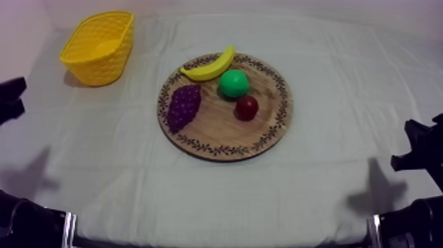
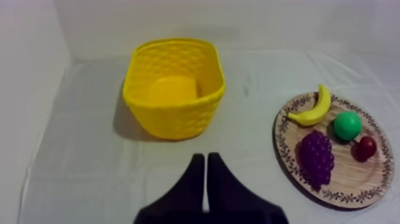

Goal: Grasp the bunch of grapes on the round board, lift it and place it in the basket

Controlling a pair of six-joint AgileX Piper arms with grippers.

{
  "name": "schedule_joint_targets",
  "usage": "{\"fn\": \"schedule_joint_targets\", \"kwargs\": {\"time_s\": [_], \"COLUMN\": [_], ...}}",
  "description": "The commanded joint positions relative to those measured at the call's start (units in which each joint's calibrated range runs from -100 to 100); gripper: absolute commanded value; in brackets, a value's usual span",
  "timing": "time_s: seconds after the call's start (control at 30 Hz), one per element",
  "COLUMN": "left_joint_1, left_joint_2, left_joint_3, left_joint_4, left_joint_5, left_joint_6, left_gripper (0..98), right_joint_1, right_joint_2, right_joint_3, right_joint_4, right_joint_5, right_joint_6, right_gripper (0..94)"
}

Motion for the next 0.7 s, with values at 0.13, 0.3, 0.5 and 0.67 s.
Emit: {"fn": "schedule_joint_targets", "kwargs": {"time_s": [0.13, 0.3, 0.5, 0.67], "left_joint_1": [2.02, 5.88, 11.47, 14.92], "left_joint_2": [18.42, 28.13, 38.69, 46.70], "left_joint_3": [-26.69, -35.73, -42.27, -46.91], "left_joint_4": [0.07, -0.57, -3.03, -4.43], "left_joint_5": [11.69, 14.58, 15.91, 17.78], "left_joint_6": [-0.62, -0.47, 1.72, 3.60], "left_gripper": [0.0, 0.0, 0.0, 0.0], "right_joint_1": [0.01, 0.01, 0.01, 0.01], "right_joint_2": [0.02, 0.02, 0.02, 0.02], "right_joint_3": [-0.01, -0.01, -0.01, -0.01], "right_joint_4": [0.00, 0.00, 0.00, 0.00], "right_joint_5": [0.03, 0.03, 0.03, 0.03], "right_joint_6": [-0.01, -0.01, -0.01, -0.01], "right_gripper": [0.3, 0.3, 0.3, 0.3]}}
